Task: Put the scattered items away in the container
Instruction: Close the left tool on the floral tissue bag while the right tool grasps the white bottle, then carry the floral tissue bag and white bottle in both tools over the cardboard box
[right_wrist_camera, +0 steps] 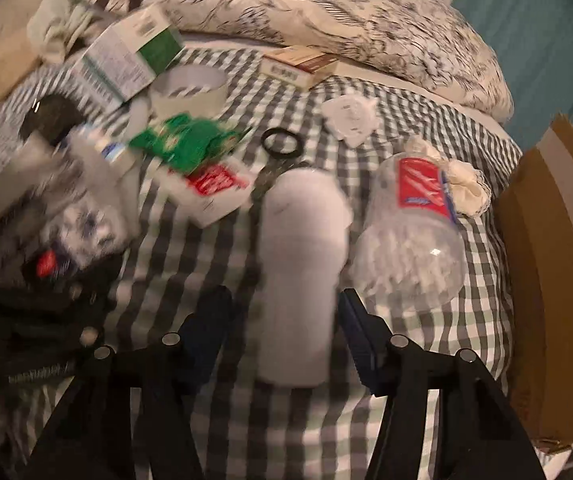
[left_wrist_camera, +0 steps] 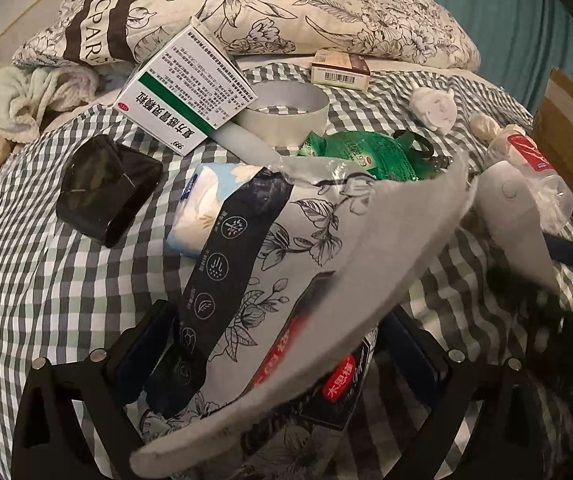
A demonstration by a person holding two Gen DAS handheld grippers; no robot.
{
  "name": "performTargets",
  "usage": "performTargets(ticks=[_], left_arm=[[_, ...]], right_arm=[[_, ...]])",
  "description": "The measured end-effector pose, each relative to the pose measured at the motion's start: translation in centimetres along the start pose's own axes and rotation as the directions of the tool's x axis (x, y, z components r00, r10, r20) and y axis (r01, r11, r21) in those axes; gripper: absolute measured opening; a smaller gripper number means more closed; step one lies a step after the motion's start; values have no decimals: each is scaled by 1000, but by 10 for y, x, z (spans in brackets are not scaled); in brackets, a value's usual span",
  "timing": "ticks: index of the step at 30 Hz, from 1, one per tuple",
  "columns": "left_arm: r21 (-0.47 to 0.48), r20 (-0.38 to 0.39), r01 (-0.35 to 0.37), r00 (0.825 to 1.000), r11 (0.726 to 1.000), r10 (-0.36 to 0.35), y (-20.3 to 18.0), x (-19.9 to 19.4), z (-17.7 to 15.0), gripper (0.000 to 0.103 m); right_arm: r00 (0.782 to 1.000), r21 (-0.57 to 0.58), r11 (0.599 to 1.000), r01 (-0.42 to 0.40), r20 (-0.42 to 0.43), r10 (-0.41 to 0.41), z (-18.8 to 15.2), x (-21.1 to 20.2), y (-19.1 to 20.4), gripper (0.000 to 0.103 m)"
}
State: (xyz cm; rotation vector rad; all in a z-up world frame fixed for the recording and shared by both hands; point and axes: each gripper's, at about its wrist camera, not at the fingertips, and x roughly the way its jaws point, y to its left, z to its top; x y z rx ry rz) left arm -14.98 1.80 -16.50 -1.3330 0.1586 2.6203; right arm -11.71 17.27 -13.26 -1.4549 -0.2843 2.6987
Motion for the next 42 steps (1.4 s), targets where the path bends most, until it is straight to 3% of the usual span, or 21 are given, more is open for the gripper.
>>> performTargets(ticks=[1, 2, 3, 4, 5, 8, 13, 22, 23, 24, 25, 30, 34, 37, 40, 42], left_arm=[[-1, -2, -6, 1000, 1000, 6, -1, -2, -1, 93], [-3, -1, -12, 1000, 1000, 12, -2, -5, -2, 83], [-6, 3, -13, 1000, 1000, 13, -3, -8, -4, 76], [-8, 10, -7, 1000, 1000, 7, -4, -13, -6, 59], [-11, 13, 0, 1000, 1000, 1, -5, -17, -8, 50], [-14, -3, 0, 1000, 1000, 0, -10, -26, -14, 37], [-38, -3, 29, 1000, 999, -30, -13, -51, -20, 31], [-25, 71, 21, 997, 999, -19, -25, -120, -23, 31], [-27, 78, 22, 997, 999, -20, -26, -126, -23, 31], [-27, 85, 25, 996, 999, -23, -26, -133, -22, 31], [-27, 93, 26, 995, 999, -23, -27, -141, -22, 31], [-27, 120, 23, 993, 999, -19, -31, -166, -23, 31], [-28, 117, 18, 993, 999, -15, -34, -173, -25, 31], [-21, 112, 14, 994, 1000, -12, -37, -173, -25, 31], [-14, 105, 11, 994, 1000, -10, -40, -172, -26, 31], [-7, 103, 7, 995, 1000, -6, -41, -172, -28, 31]], right_arm=[[1000, 10, 1000, -2, 0, 2, 2, 0, -4, 46], [1000, 26, 999, -21, -3, 21, 2, 0, -8, 32], [999, 50, 997, -53, -7, 54, 1, 0, -14, 32], [997, 63, 995, -75, -11, 76, 0, 0, -16, 32], [996, 68, 994, -88, -11, 88, -1, -3, -18, 32], [994, 73, 992, -106, -2, 106, -8, -17, -21, 32], [992, 92, 988, -128, 30, 126, -17, -48, -25, 32], [983, 130, 978, -162, 104, 149, -32, -108, -43, 30], [981, 137, 976, -169, 120, 153, -33, -118, -46, 26], [979, 138, 975, -174, 130, 156, -34, -125, -47, 13], [977, 135, 975, -179, 140, 160, -36, -132, -48, 7], [972, 139, 972, -189, 166, 165, -43, -156, -55, 7], [967, 165, 960, -227, 153, 203, -52, -149, -64, 7], [957, 211, 934, -287, 96, 273, -54, -122, -69, 7], [954, 220, 928, -301, 74, 292, -46, -96, -65, 9], [958, 219, 933, -285, 38, 284, -41, -78, -61, 17]])
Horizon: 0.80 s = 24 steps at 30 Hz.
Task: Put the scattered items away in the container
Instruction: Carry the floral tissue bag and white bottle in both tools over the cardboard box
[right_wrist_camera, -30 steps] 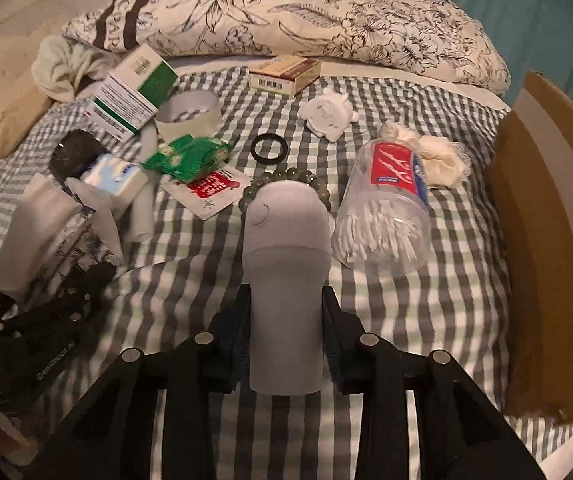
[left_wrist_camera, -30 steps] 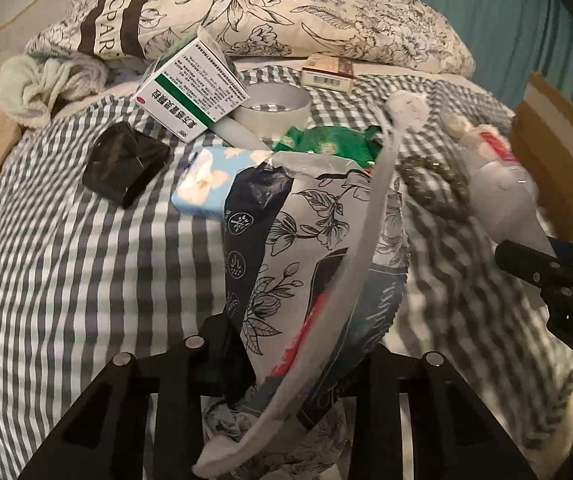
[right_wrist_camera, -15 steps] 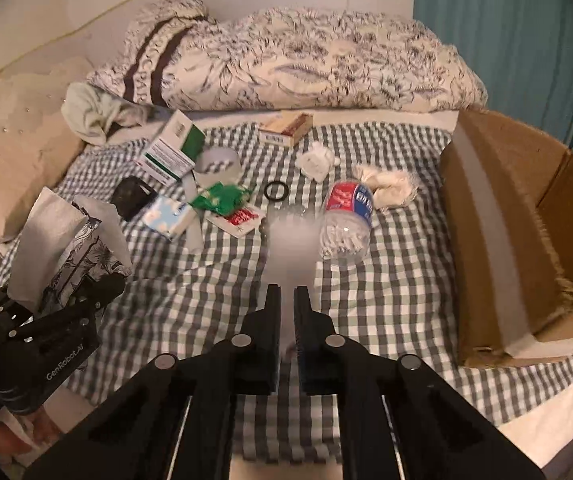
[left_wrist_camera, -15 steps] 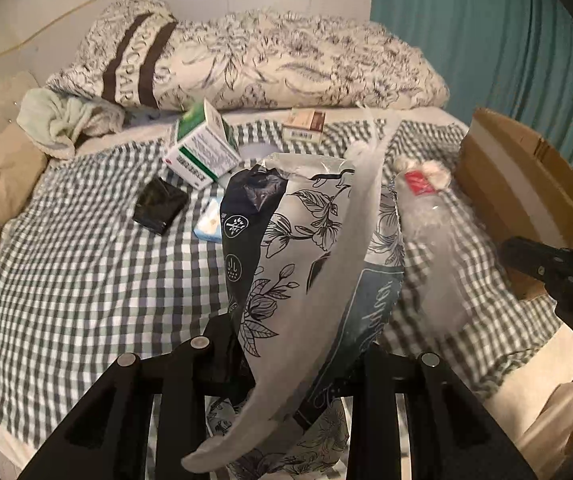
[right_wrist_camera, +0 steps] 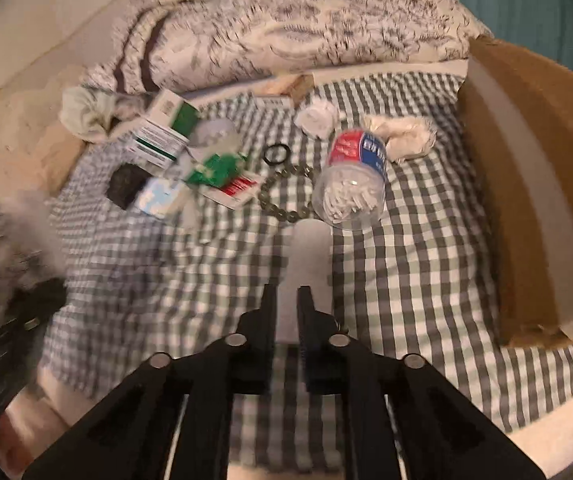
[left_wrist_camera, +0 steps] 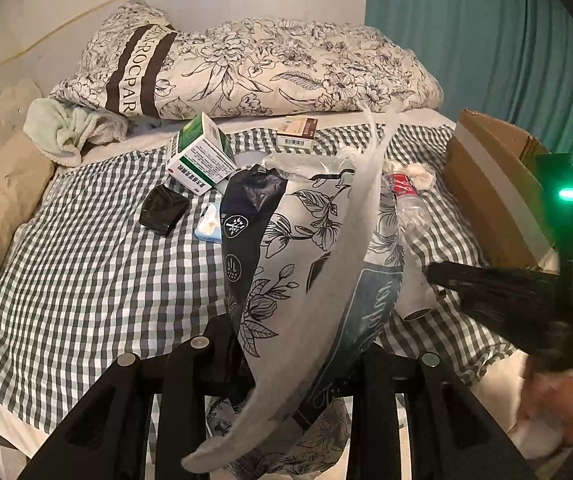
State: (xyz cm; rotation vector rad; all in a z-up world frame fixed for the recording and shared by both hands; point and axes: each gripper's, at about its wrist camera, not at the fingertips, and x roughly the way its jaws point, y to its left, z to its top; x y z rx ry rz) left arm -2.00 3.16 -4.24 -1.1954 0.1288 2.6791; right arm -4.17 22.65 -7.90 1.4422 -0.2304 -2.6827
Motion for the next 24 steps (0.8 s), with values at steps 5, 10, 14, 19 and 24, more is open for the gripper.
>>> performTargets(ticks=[5, 10, 14, 19, 24], left_arm=[[-1, -15, -12, 1000, 1000, 12, 2, 6, -3, 31], [-4, -38, -14, 999, 1000, 13, 1, 17, -5, 31], [6, -50, -15, 999, 1000, 15, -2, 21, -8, 31], [9, -53, -18, 998, 1000, 18, -4, 22, -7, 31], [28, -40, -10, 999, 1000, 11, -18, 14, 4, 31]], right_arm=[[999, 5, 1000, 28, -43, -28, 3, 30, -3, 41], [993, -10, 998, 55, -103, -56, -2, 57, -9, 46], [997, 0, 999, 32, -76, -32, -9, 54, -13, 45], [999, 0, 1000, 3, -36, -3, -12, 30, -11, 45], [998, 13, 999, -43, 37, 42, -1, -14, -11, 45]])
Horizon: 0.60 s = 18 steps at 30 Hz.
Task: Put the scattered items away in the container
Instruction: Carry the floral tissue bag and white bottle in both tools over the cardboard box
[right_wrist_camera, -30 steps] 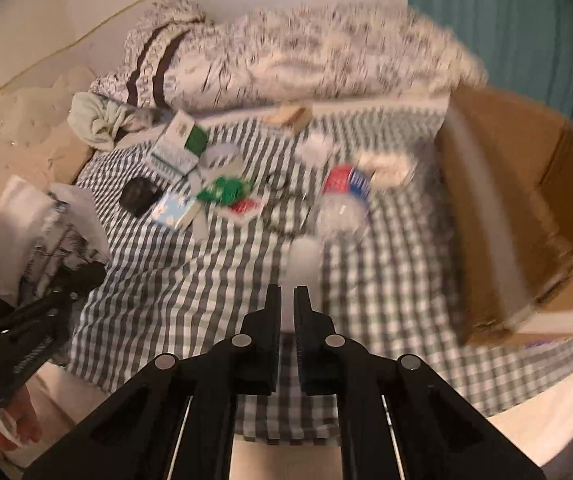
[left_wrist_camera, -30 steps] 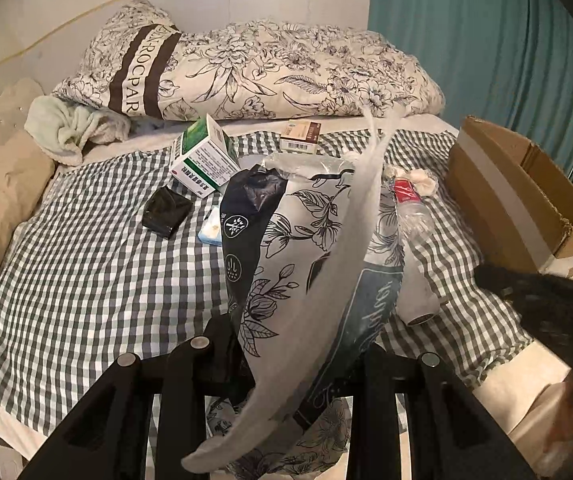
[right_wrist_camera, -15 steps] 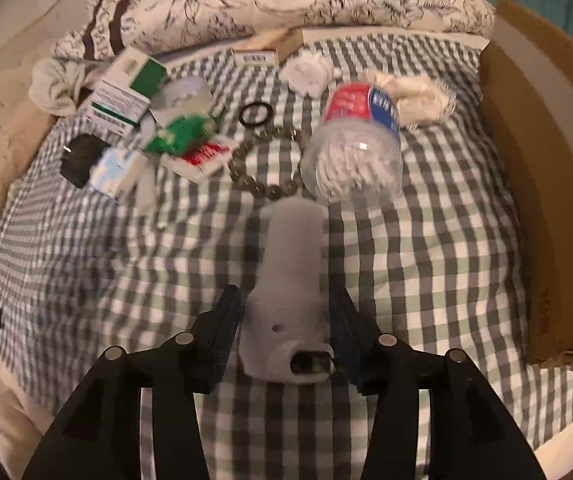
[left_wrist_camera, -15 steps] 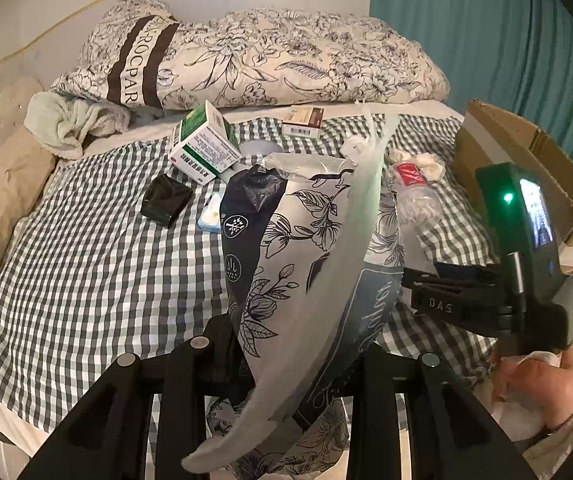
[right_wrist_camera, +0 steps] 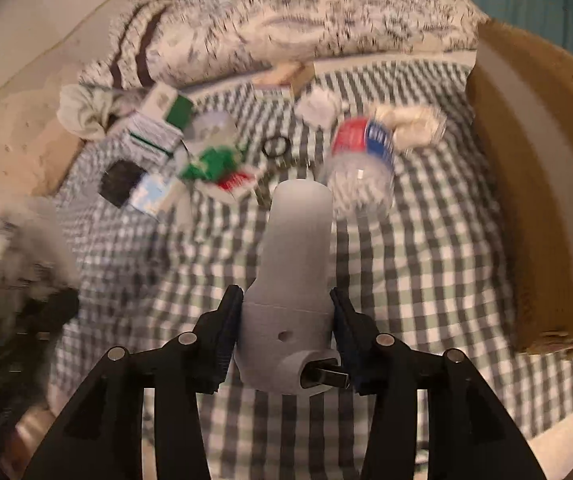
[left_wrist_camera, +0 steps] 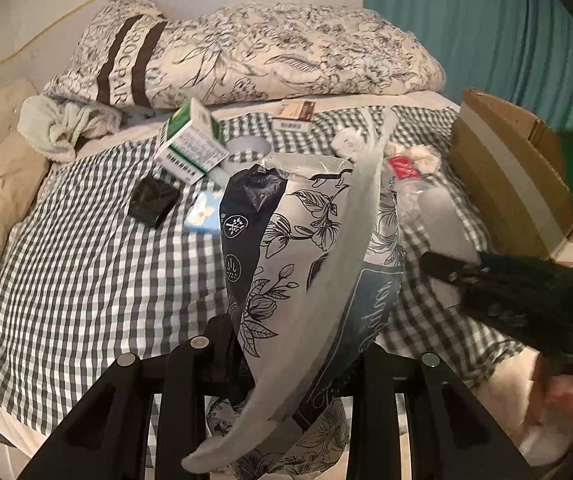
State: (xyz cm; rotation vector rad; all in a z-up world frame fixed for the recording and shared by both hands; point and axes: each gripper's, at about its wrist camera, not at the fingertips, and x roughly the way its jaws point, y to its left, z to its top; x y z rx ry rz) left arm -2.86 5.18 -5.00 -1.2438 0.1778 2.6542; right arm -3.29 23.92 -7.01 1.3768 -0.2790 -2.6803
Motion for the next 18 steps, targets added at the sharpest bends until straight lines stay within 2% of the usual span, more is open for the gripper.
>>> performTargets(ticks=[4, 8, 11, 14, 17, 18], left_arm=[[32, 41, 50, 998, 998, -52, -27, -17, 27, 31], [120, 113, 118, 985, 986, -132, -79, -41, 66, 31], [177, 131, 220, 961, 959, -244, -121, -54, 91, 31], [241, 138, 270, 941, 932, -308, -167, -63, 109, 31], [299, 101, 350, 913, 888, -395, -217, -61, 125, 31], [314, 86, 363, 909, 877, -407, -232, -57, 129, 31]], right_arm=[[997, -3, 1000, -9, 81, 9, 16, -47, -2, 45], [987, -9, 1000, 29, 160, -27, 34, -95, -15, 45], [972, -5, 996, 90, 217, -87, 47, -131, -39, 45], [955, 45, 987, 156, 247, -162, 58, -162, -79, 45], [937, 115, 969, 217, 254, -240, 66, -181, -122, 45], [933, 130, 962, 239, 244, -264, 70, -182, -137, 45]])
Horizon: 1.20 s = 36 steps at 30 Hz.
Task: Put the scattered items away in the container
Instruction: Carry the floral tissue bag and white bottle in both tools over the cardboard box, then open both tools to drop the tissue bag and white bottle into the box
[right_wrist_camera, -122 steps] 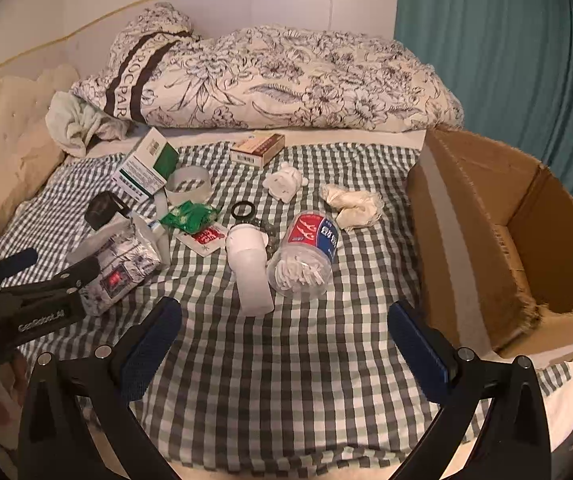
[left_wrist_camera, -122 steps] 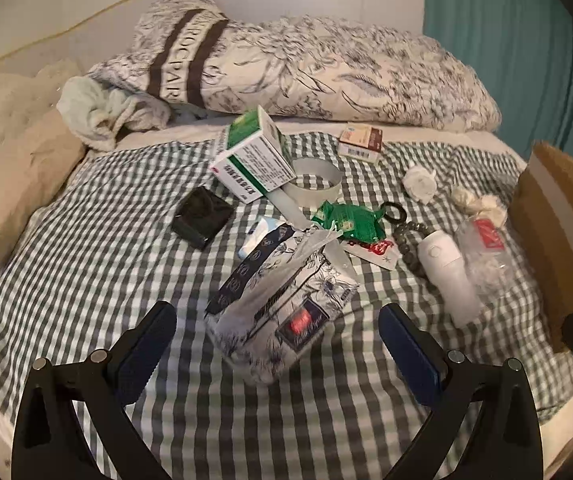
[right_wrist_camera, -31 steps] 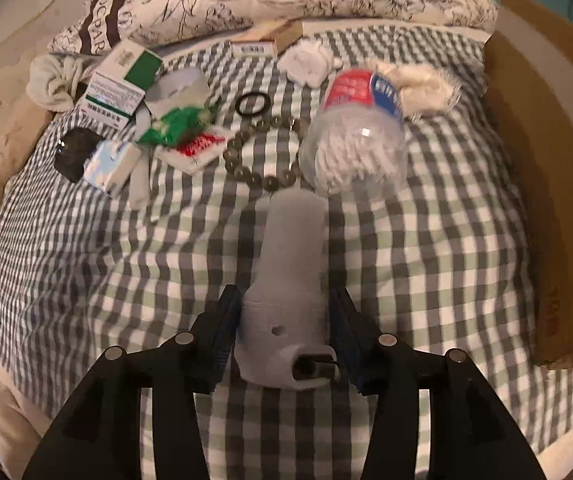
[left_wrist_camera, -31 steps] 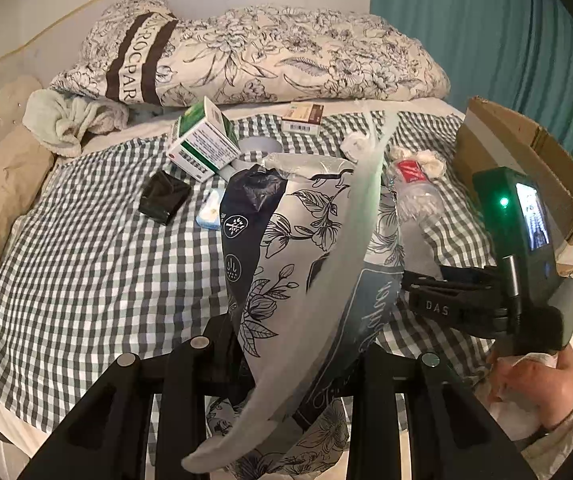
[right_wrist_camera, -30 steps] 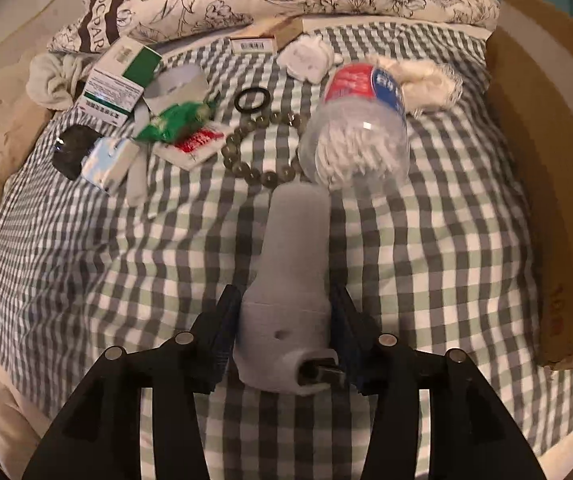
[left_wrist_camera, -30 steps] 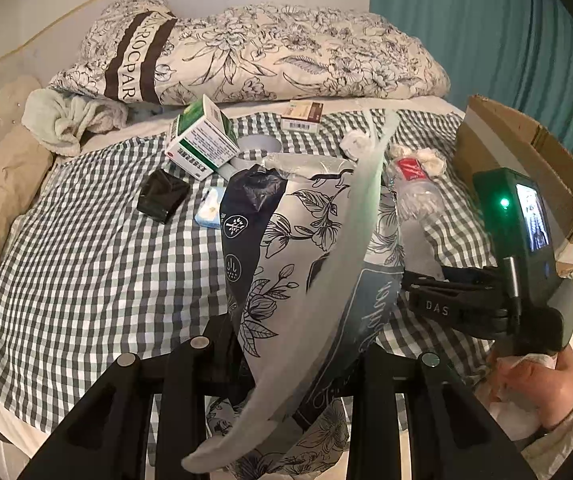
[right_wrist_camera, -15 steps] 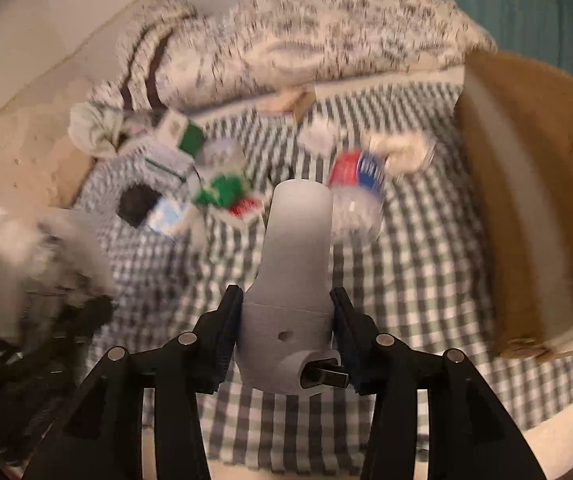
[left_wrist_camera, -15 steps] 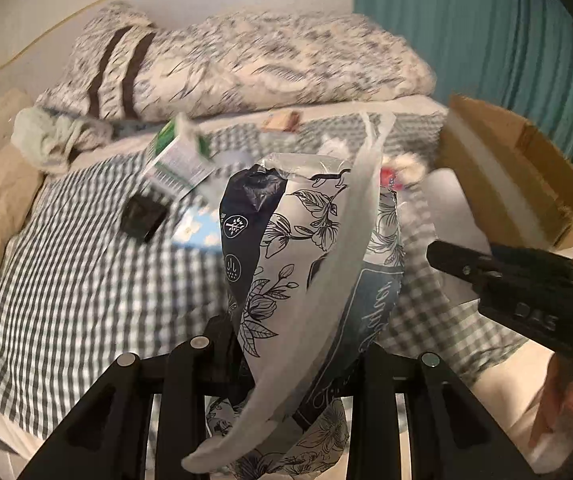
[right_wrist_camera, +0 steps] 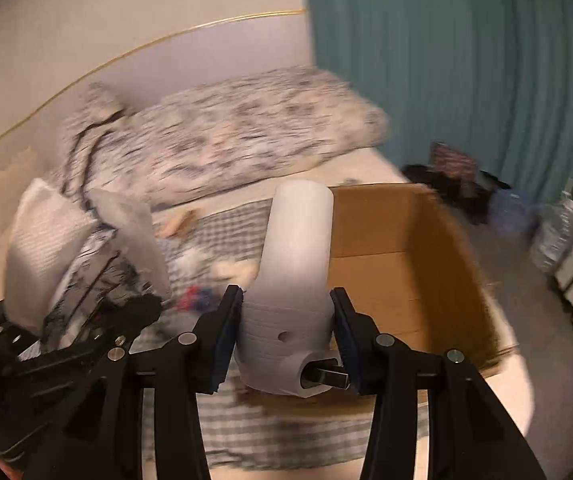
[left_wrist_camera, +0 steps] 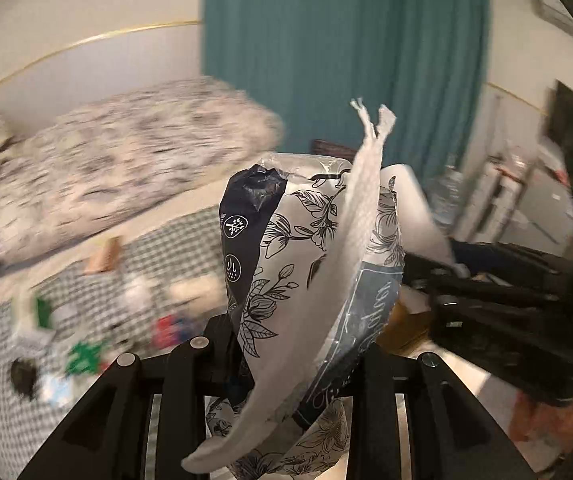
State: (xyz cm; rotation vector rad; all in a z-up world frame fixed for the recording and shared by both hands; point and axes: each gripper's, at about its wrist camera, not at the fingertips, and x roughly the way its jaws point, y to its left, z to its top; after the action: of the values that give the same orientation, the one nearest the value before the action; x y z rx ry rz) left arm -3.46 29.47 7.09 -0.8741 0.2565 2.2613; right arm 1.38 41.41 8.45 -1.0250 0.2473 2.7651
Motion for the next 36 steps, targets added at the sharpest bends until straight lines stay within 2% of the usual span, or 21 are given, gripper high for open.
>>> performTargets(ticks=[3, 6, 9, 10, 12, 13, 14, 15, 16, 17, 18, 20, 24, 29, 33, 36], left_arm=[[55, -38, 16, 999, 998, -14, -28, 32, 15, 31], [67, -81, 34, 996, 997, -29, -43, 58, 21, 31], [66, -108, 42, 994, 997, -35, -52, 76, 22, 32], [59, -117, 40, 993, 997, -32, -52, 83, 22, 36], [38, -132, 18, 991, 999, -13, -48, 92, 22, 51], [25, -138, -1, 990, 1000, 4, -43, 96, 21, 65], [10, -145, -16, 989, 1000, 17, -37, 100, 20, 77], [-5, -153, -20, 988, 1000, 19, -32, 103, 18, 82], [-18, -159, -14, 987, 1000, 11, -27, 104, 17, 92], [-24, -162, -9, 987, 1000, 5, -24, 103, 16, 97], [-22, -156, -8, 988, 1000, 5, -24, 100, 15, 98], [-6, -138, -21, 990, 1000, 20, -23, 91, 15, 99], [-2, -116, -58, 992, 998, 57, -16, 73, 14, 103], [-24, -101, -55, 994, 998, 52, -7, 50, 18, 103], [31, -96, -95, 991, 995, 98, -18, 40, 28, 103], [36, -83, -81, 993, 996, 84, -25, 28, 27, 103]], right_arm=[[999, 33, 999, 37, -31, -36, 8, 14, -36, 45], [996, 78, 995, 70, -57, -66, 10, 28, -64, 45], [995, 133, 989, 58, -89, -46, 10, 42, -89, 45], [994, 145, 988, 53, -99, -38, 8, 46, -95, 45], [992, 158, 985, 70, -116, -52, 7, 54, -104, 45], [990, 161, 983, 85, -125, -65, 6, 56, -107, 45], [987, 171, 980, 104, -142, -80, 5, 60, -109, 48], [983, 195, 974, 116, -163, -84, 3, 62, -113, 52], [982, 221, 969, 112, -172, -75, 2, 65, -117, 55], [984, 244, 965, 95, -169, -54, 1, 66, -121, 63], [987, 267, 961, 67, -159, -25, -1, 66, -124, 68], [990, 271, 961, 46, -142, -8, -1, 63, -122, 68], [993, 232, 970, 67, -107, -43, 2, 51, -107, 68], [995, 213, 974, 76, -72, -62, 6, 29, -88, 69], [997, 239, 968, 78, -40, -70, 6, 9, -79, 71], [996, 255, 963, 91, -20, -89, 4, -10, -78, 71]])
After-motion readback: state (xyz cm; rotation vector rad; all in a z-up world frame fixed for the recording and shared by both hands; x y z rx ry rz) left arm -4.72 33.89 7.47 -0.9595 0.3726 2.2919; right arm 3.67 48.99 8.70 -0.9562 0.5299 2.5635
